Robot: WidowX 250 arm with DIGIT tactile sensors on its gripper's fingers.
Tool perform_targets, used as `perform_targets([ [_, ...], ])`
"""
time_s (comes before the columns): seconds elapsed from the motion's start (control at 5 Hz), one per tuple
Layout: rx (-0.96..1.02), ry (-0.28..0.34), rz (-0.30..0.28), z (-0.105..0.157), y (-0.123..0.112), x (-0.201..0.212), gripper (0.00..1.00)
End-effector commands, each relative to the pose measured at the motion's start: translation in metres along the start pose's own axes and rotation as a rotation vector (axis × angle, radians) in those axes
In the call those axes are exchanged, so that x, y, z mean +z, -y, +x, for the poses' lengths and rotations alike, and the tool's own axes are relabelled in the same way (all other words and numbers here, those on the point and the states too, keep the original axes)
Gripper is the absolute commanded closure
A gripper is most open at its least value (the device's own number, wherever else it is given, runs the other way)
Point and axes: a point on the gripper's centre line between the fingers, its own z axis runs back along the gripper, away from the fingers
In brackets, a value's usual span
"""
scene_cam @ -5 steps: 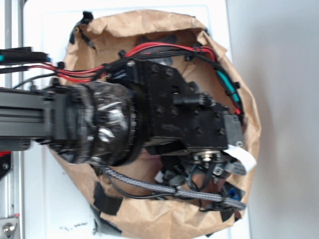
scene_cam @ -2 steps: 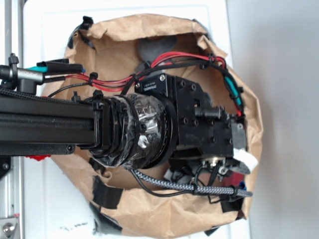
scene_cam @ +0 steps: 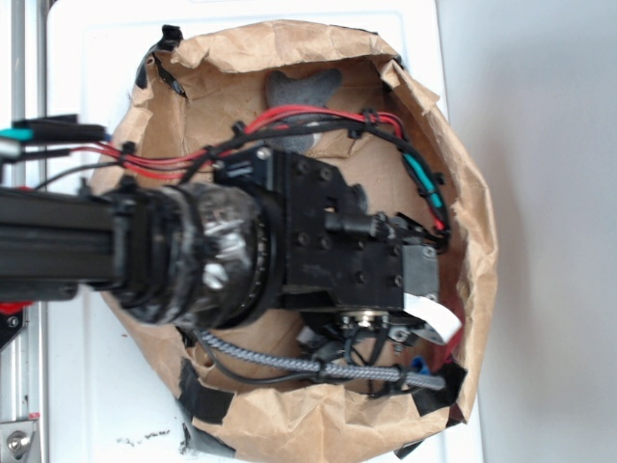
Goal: Grab the shell.
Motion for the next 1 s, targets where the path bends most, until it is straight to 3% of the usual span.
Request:
perform_targets([
  [0.0, 0.185, 0.161, 0.152, 0.001, -0.024, 0.095, 1.0],
  [0.2, 0.277, 0.2, 0.107, -0.013, -0.04, 0.146, 1.0],
  [0.4, 0.306, 0.183, 0.092, -0.021, -0.037, 0.177, 1.0],
  [0.6, 0.329, 0.114, 0.134, -0.021, -0.032, 0.188, 1.0],
  [0.8, 0.325, 0.095, 0.163, -0.018, -0.03, 0.181, 1.0],
])
